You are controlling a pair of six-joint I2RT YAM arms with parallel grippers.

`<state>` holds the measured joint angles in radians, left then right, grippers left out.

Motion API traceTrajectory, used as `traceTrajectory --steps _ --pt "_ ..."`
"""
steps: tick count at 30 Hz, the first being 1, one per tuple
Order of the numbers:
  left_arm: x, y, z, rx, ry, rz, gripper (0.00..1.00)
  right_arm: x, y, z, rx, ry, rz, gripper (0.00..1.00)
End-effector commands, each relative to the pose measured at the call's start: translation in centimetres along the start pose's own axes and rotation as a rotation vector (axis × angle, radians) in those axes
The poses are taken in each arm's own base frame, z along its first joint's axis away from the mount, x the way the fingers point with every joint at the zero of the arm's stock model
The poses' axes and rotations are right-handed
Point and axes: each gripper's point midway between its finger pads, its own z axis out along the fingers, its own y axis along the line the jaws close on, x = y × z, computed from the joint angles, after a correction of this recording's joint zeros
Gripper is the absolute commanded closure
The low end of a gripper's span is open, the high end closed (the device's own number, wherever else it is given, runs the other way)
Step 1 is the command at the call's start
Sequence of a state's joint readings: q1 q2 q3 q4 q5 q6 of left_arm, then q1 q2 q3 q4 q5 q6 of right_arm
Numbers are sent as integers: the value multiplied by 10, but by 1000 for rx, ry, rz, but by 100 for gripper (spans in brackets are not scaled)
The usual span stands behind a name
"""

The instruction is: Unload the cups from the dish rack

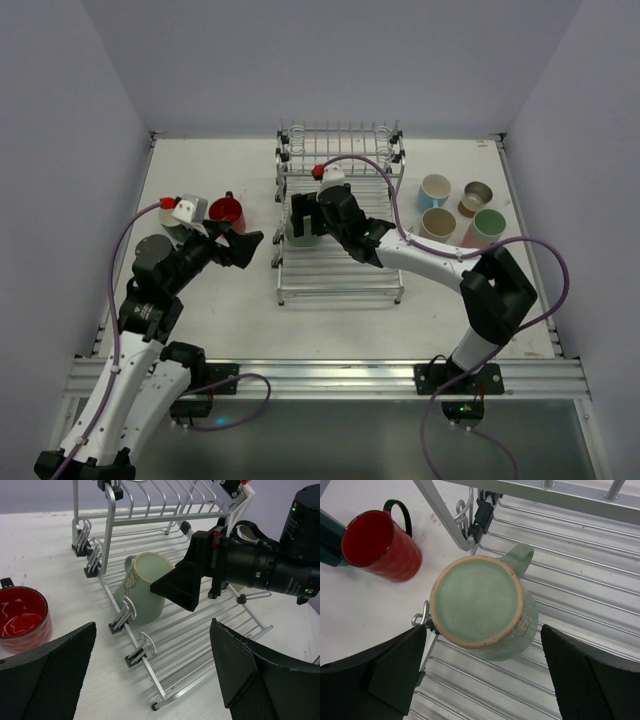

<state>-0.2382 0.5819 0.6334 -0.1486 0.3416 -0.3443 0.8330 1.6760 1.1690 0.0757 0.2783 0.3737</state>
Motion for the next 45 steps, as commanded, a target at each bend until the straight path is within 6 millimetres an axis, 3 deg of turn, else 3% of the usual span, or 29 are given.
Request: traceTrajectory --steps 1,9,20,23,25,26,29,34,35,38,39,45 --pt "-3 -8 3 49 8 31 2 -28 6 5 18 -80 18 1" --pt "0 -11 2 61 15 31 2 -25 13 28 27 -40 -14 1" --pt "2 -11 3 62 24 28 2 -17 -2 44 119 -35 -41 2" --pt "3 -10 3 59 26 27 2 -17 -5 44 128 -48 -40 16" --pt "3 -9 4 57 27 26 2 -20 -3 41 114 -59 -36 44" --pt "4 -9 4 56 32 24 2 -18 -3 40 112 -58 -32 53" --pt "6 -10 5 64 37 13 2 -25 -2 27 87 -90 -3 72" --pt "9 -22 9 130 59 -43 2 -44 2 -9 26 -164 72 78" --pt "8 -26 9 147 63 -52 2 -58 4 -24 2 -198 97 80" --pt "9 -38 10 208 92 -99 2 -48 3 -41 -39 -203 150 83" --pt "9 -41 10 225 103 -121 2 -59 5 -55 -65 -240 174 84" --pt "2 -61 6 302 112 -188 2 -64 12 -86 -161 -274 274 85"
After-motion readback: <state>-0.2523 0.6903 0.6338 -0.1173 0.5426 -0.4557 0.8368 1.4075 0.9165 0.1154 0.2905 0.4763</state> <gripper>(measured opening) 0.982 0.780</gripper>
